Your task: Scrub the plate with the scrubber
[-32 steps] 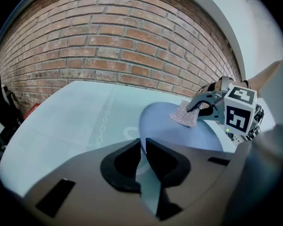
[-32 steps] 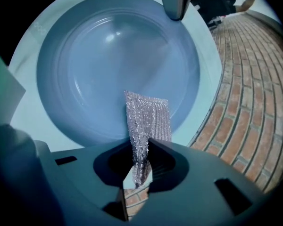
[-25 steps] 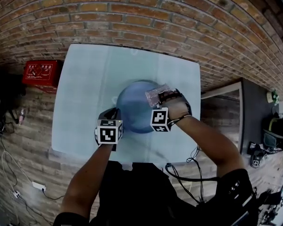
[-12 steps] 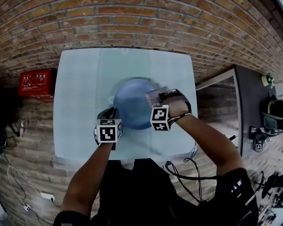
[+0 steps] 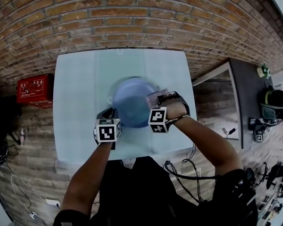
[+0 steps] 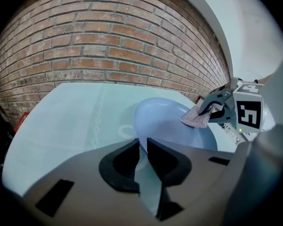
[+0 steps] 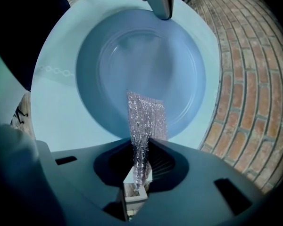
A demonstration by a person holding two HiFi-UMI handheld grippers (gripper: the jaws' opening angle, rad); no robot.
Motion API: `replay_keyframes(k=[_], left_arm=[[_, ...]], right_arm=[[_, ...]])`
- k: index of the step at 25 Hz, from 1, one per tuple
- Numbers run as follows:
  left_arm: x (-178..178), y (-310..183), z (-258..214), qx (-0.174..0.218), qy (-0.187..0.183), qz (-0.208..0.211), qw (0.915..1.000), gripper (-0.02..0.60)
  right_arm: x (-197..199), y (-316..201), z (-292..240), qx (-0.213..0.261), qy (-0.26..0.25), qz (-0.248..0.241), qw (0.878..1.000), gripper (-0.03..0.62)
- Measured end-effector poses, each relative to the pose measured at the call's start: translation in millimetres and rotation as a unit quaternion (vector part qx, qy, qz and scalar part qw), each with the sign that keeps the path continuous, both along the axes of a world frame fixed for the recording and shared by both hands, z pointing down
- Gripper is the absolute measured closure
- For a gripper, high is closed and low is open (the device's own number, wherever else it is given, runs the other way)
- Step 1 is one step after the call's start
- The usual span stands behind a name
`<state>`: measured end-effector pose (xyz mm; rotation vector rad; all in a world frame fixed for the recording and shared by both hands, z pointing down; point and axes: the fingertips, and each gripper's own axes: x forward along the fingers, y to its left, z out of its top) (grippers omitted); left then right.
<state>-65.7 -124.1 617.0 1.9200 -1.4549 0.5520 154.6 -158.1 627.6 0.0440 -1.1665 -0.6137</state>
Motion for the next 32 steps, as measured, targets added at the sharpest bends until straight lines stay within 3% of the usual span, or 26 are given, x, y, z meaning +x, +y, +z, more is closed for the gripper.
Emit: replay_keyframes(k=[8,17,20,26,32], left_arm=[[1.8,-0.3,-0.6,0.000,0.004,0.007,1.0000,0.522],[3.5,0.2,-1.1,0.003,0.008,0.013,0.9999,0.520],[4.2,0.0,-1.0,0.006,0.009,0.012,0.9999,0.520],[6.4,1.3,-3.1,0.010,0.010,0.013,0.9998,0.520],[6.2,-0.4,-2.7,0.017,0.013,0.005,0.9998,0.520]], right_arm=[[10.9,22.4,-0.6,0.000,0.036,-0.022,0.999,0.522],[18.9,36.4,-7.7,-0.004,0.103,-0.099,0.990,0.522],[23.9,33.9,-12.6,0.007,0.128,-0.139,0.982,0.522],[29.7,0.0,-26.7,0.065,0.132,-0.150,0.978,0.523],[26.2,-25.9,-31.5,0.096,0.169,-0.176,0.965,0.525]])
